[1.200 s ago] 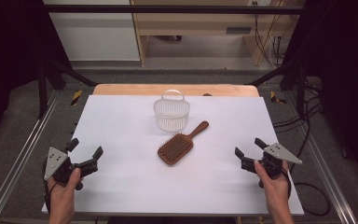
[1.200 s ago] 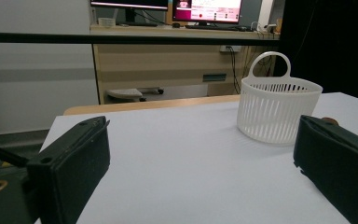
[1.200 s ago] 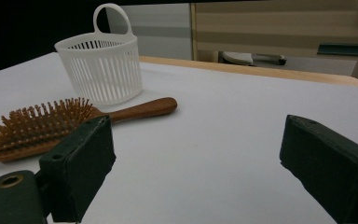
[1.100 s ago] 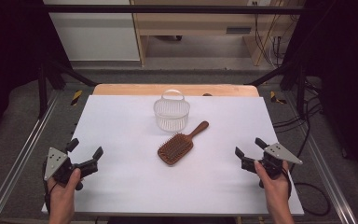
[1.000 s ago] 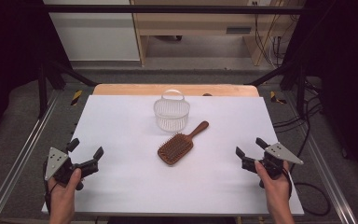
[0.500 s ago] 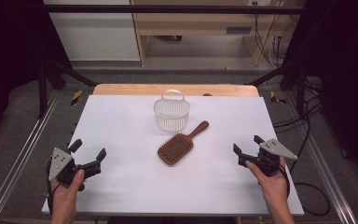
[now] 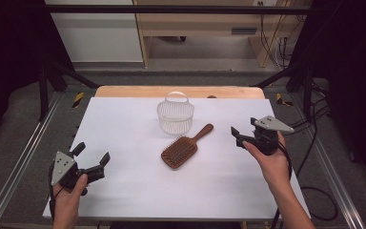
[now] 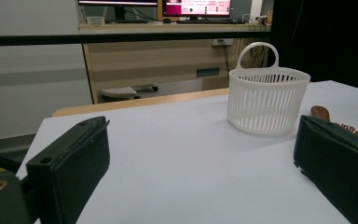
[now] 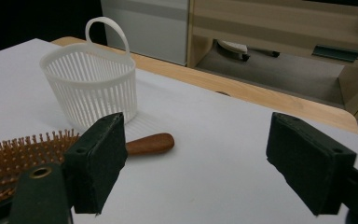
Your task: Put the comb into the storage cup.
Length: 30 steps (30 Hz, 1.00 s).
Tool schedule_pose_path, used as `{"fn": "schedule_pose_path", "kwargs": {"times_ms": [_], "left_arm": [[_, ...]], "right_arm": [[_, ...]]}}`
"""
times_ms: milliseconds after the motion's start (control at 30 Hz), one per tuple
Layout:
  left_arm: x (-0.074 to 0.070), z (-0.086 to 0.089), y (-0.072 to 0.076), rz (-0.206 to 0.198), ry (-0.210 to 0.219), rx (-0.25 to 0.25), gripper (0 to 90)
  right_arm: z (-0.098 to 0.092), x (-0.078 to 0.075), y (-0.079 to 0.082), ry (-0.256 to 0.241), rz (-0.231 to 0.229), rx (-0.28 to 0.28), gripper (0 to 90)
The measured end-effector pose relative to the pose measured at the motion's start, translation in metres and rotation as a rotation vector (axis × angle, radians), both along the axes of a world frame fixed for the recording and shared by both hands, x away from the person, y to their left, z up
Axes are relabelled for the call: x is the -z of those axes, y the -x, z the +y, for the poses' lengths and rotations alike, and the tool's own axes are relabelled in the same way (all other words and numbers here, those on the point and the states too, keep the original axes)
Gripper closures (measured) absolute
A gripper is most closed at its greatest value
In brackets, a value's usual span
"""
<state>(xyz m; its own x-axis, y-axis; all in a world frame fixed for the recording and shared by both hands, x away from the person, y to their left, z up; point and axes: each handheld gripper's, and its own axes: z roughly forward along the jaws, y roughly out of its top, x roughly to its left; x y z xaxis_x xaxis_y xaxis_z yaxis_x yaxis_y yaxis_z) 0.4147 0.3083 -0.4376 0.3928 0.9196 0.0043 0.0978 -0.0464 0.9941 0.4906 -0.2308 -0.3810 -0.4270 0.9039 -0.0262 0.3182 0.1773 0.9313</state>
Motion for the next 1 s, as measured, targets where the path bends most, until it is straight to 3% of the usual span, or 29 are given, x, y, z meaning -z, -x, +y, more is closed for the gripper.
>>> {"fn": "schedule_pose_path", "kwargs": {"times_ms": [300, 433, 600, 1000], "left_arm": [[-0.001, 0.0, 0.0, -0.004, -0.005, 0.002, 3.7], [0.0, 0.0, 0.0, -0.003, -0.006, 0.002, 3.7], [-0.001, 0.0, 0.0, -0.006, -0.012, 0.004, 3.7], [0.0, -0.001, 0.0, -0.002, -0.01, 0.006, 3.6]], "right_arm": [[0.02, -0.012, -0.025, 0.029, 0.04, -0.044, 34.9], [0.036, -0.017, -0.035, 0.072, 0.044, -0.085, 49.6], [0.05, -0.015, -0.044, 0.105, 0.039, -0.114, 61.3], [0.074, -0.004, -0.062, 0.112, 0.05, -0.142, 80.2]]}}
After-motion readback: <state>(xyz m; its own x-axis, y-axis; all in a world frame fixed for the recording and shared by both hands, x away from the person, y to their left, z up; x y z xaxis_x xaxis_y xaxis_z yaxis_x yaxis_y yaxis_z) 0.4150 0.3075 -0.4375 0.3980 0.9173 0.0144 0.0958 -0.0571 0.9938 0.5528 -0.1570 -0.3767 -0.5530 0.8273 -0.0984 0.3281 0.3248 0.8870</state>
